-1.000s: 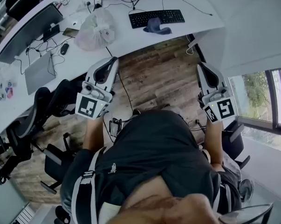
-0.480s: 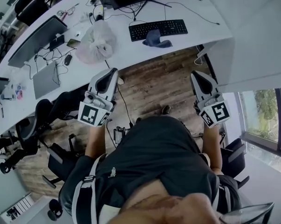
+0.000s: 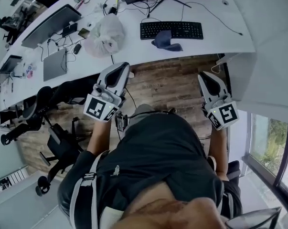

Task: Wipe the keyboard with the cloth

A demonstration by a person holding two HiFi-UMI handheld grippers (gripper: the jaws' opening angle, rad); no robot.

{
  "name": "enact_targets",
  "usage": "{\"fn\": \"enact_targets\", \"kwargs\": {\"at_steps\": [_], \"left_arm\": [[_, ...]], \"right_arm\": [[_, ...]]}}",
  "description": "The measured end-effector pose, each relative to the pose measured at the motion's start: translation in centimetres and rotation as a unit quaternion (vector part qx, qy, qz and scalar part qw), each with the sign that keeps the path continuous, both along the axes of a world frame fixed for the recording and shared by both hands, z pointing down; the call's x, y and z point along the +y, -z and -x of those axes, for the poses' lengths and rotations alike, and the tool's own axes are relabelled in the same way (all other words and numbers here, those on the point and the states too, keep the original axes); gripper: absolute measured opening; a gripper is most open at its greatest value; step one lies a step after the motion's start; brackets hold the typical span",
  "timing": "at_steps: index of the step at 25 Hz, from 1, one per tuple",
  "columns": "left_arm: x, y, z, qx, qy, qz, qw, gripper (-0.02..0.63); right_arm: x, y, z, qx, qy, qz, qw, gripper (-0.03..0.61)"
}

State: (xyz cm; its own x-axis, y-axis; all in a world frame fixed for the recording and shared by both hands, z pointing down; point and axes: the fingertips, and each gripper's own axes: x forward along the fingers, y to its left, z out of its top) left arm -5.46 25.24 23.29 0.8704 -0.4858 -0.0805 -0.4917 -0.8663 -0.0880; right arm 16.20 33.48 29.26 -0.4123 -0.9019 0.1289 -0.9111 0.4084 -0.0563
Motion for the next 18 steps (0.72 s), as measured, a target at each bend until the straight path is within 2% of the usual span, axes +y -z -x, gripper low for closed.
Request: {"fn": "enact_targets", "kwargs": {"at_steps": [6,11,16,18], "left_arm": [[-2.7,-0.4,-1.0,-0.031,0.003,-0.003,0.9995,0.005],[-8.2,-2.1,-1.3,-0.003,-0.011,0.027,0.9996,0.006],[-14.8,-1.9,-0.5,0.017,-0.031,0.016,0.9992,0.005],[-17.1,-2.3,-0.1,0.019,-0.039,0.02,0.9989,0.005]], "right_arm": [[-3.1,-2.1,-0.1,-0.021,0.016,0.031,0.999,0.011],[-7.7,-3.5,0.2,0.004,0.011,0.054,0.998,0.011],[-13.3,-3.9,3.4,0.011,0.01,0.079,0.997,0.017],[-15.8,-4.6,4.9,0.018,0.017,0.098,0.995,0.046]]}}
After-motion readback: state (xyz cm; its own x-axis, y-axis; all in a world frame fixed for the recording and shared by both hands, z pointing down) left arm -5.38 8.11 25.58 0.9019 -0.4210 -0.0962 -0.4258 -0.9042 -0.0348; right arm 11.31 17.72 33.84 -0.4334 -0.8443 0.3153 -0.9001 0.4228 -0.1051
